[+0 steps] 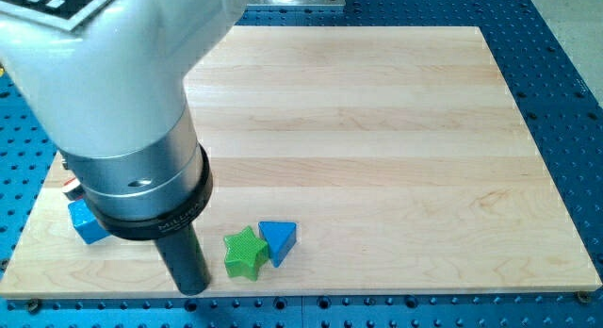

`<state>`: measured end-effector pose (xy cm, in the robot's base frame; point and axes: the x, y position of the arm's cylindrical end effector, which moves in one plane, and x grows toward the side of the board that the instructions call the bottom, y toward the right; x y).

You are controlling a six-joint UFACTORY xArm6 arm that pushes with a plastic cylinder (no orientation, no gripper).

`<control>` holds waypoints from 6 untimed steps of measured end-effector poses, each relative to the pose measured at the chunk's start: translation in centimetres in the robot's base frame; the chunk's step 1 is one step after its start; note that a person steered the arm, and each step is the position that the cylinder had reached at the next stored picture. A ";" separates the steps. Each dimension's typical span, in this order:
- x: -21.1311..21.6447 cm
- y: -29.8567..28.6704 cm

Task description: Go to the left side of the red blocks

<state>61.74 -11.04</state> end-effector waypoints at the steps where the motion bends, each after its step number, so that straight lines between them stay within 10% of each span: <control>1: 0.0 -2.1; 3: -0.6 -17.2; 6: -9.0 -18.9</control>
